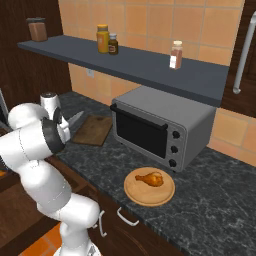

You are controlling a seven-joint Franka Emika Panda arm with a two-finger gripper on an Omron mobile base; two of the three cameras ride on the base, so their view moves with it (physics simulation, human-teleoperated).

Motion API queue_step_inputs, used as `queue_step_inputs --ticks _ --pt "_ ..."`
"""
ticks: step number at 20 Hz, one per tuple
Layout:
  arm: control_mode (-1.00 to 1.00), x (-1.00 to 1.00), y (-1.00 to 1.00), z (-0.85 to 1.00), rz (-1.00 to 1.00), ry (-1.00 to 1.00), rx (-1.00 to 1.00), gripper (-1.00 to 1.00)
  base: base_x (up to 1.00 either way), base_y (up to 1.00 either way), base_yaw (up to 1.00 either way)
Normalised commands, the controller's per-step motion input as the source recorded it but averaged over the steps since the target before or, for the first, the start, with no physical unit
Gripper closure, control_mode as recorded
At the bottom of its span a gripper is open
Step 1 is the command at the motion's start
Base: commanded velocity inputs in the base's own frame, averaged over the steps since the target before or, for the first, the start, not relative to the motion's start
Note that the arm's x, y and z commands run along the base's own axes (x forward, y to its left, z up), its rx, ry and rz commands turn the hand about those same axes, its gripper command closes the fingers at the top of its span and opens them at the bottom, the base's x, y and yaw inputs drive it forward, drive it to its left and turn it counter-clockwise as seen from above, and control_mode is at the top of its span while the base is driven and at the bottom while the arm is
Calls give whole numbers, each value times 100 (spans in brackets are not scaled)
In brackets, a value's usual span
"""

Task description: Pick up the knife from the drawer and place it on the cutting board. Then place the meat from the plate to the cutting board.

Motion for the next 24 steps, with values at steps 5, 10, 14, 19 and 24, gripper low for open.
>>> queue_step_inputs --ticks 5,10,14,19,24 --pt "-100 75 -8 -6 -3 0 0 100 0 0 0" --pt "-100 75 -5 -19 -4 0 0 100 0 0 0" --pt "-100 63 -8 -24 -8 0 -3 100 0 0 0" --pt "-100 50 -26 -27 -9 0 -3 100 0 0 0" --pt "-100 41 -38 -14 -7 0 0 -100 0 0 0"
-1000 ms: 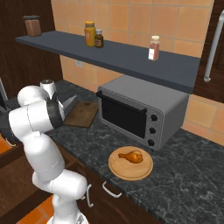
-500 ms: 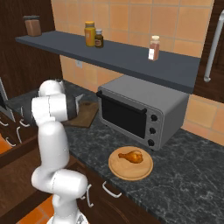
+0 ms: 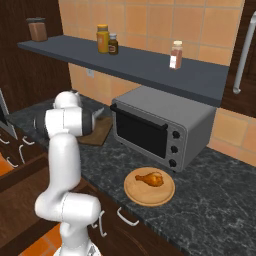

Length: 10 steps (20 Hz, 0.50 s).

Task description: Pick up the knife from the drawer and place it on the cutting board. Then place the meat from the plate to the cutting board.

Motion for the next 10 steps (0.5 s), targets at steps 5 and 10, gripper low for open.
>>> queue_step_inputs --ticks 5,10 --pt "-100 19 -27 -14 -5 0 -1 -100 0 0 0" --pt "-100 -4 -2 0 -1 -12 -3 -100 0 0 0"
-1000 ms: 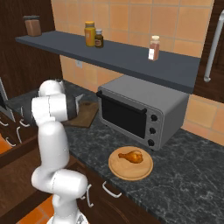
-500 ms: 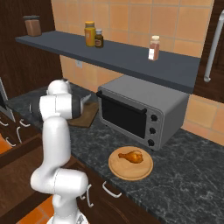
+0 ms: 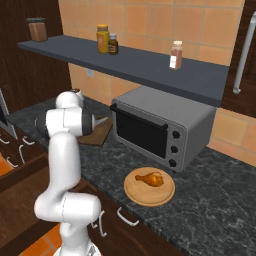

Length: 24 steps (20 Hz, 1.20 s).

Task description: Pick up the knife from the drawer and place it on the cutting board. Then place the meat from the plate to the cutting board.

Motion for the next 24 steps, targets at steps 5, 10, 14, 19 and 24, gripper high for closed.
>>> queue_step_inputs --ticks 5,10,14,19,24 --pt "-100 -33 11 1 0 -23 -7 -100 0 0 0" --pt "-100 -53 3 50 0 -23 -1 -100 0 0 0" --pt "-100 -61 1 75 0 -5 0 -100 0 0 0" --pt "-100 -99 0 59 -1 -12 0 -100 0 0 0" --pt "-100 -100 -24 39 -10 -22 0 -100 0 0 0"
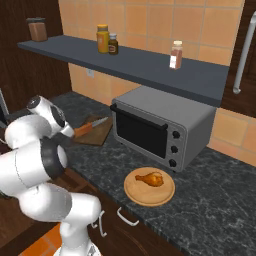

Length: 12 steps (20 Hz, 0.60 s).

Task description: Pick up the knife from the drawer and place it on the cutting board. Then place the meat from the plate to the cutting board.

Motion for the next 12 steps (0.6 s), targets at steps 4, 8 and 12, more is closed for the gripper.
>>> queue_step_inputs --ticks 4,8,12 --pt "-100 -78 -66 9 -8 -2 0 -100 0 0 0" --pt "-100 -43 -95 18 0 2 -6 -100 0 0 0" --pt "-100 -37 -95 20 2 11 -11 -100 0 0 0"
